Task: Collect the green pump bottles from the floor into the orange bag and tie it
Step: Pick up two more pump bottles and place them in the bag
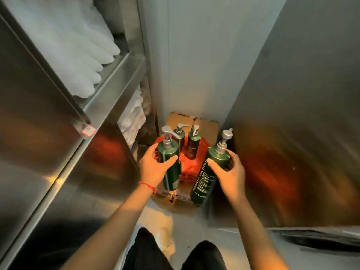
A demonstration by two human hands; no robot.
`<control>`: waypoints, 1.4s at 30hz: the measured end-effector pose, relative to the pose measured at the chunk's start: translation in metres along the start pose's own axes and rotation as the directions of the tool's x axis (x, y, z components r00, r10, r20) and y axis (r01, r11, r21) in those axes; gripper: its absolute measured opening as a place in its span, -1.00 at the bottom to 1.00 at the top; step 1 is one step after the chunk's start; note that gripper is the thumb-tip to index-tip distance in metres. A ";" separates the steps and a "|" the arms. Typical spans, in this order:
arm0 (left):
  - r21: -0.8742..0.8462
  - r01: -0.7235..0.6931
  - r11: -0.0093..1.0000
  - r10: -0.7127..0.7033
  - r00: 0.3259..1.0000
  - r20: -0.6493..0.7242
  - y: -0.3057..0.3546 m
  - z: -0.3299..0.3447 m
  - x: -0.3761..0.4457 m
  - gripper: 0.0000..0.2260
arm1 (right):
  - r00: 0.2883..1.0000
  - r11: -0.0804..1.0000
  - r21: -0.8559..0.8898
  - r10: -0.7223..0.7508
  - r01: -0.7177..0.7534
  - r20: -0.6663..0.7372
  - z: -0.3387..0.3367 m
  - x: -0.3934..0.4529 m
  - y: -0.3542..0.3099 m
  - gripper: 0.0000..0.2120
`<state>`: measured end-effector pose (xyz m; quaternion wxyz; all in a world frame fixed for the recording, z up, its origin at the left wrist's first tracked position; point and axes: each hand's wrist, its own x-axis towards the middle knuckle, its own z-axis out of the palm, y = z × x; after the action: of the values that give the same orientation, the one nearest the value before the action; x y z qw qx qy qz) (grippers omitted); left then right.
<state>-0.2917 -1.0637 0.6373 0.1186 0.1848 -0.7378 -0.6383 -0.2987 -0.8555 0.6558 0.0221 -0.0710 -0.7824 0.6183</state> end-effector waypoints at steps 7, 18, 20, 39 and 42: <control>0.064 0.074 0.995 -0.072 0.997 -0.037 -0.024 0.028 0.060 -0.47 | 0.998 0.998 -0.039 0.040 -0.042 -0.051 0.028 0.061 0.027 -0.47; 0.222 0.079 0.972 -0.081 0.997 -0.002 -0.078 0.056 0.101 -0.50 | 0.993 0.987 -0.112 0.107 -0.112 -0.047 0.066 0.110 0.084 -0.43; 0.251 0.096 0.963 -0.103 0.995 0.016 -0.093 0.058 0.106 -0.47 | 0.991 0.984 -0.120 0.123 -0.128 -0.047 0.074 0.115 0.095 -0.41; 0.300 0.036 0.953 -0.101 0.974 0.203 -0.140 0.073 0.113 -0.45 | 0.986 0.970 -0.205 0.151 -0.134 0.070 0.097 0.115 0.152 -0.41; 0.297 0.025 0.955 -0.091 0.974 0.209 -0.138 0.074 0.112 -0.46 | 0.983 0.972 -0.176 0.171 -0.157 0.064 0.094 0.112 0.154 -0.41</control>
<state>-0.4068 -1.0615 0.4830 -0.0113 0.1501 -0.8267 -0.5421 -0.4080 -0.8962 0.4781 -0.0662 -0.1125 -0.8242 0.5510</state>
